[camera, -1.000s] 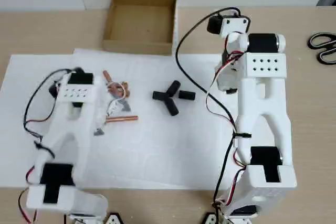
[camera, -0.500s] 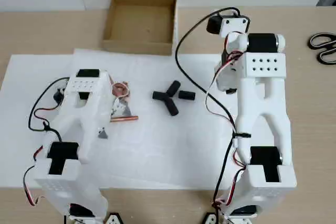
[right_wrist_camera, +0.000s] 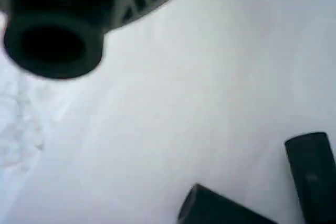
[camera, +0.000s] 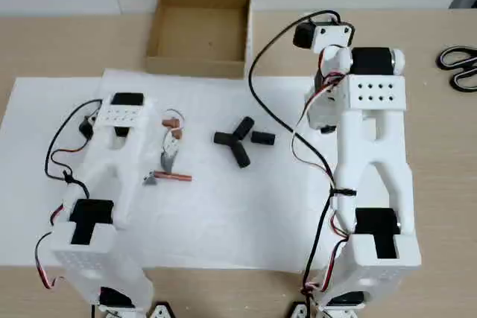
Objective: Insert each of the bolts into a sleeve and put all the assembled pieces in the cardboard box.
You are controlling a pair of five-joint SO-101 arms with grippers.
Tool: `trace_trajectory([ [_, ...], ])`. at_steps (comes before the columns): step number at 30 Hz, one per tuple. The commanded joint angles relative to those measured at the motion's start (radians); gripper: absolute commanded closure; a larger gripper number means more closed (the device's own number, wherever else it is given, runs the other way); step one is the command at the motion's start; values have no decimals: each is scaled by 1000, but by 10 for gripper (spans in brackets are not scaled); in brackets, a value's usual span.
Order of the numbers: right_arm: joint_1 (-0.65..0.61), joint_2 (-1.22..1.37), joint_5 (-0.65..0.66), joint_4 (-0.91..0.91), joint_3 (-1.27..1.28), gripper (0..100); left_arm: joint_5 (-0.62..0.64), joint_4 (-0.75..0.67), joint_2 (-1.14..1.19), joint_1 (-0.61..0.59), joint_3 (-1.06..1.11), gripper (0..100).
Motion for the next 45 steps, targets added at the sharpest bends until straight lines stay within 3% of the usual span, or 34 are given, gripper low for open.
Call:
trace_trajectory([
  [1, 8, -70, 9, 18, -3, 992, -35, 14, 3, -8, 2, 903],
  [9, 10, -71, 9, 18, -3, 992, -235, 169, 8, -8, -133, 903],
  [14, 10, -73, 9, 18, -3, 992, -322, 187, 12, -11, -150, 903],
  [23, 10, -73, 9, 19, -3, 992, -311, 189, 12, -14, -148, 903],
  [30, 12, -73, 9, 19, -3, 992, -196, 213, 14, -15, -145, 903],
  [45, 68, -73, 9, 19, -3, 992, -196, 141, 14, -17, -59, 898],
])
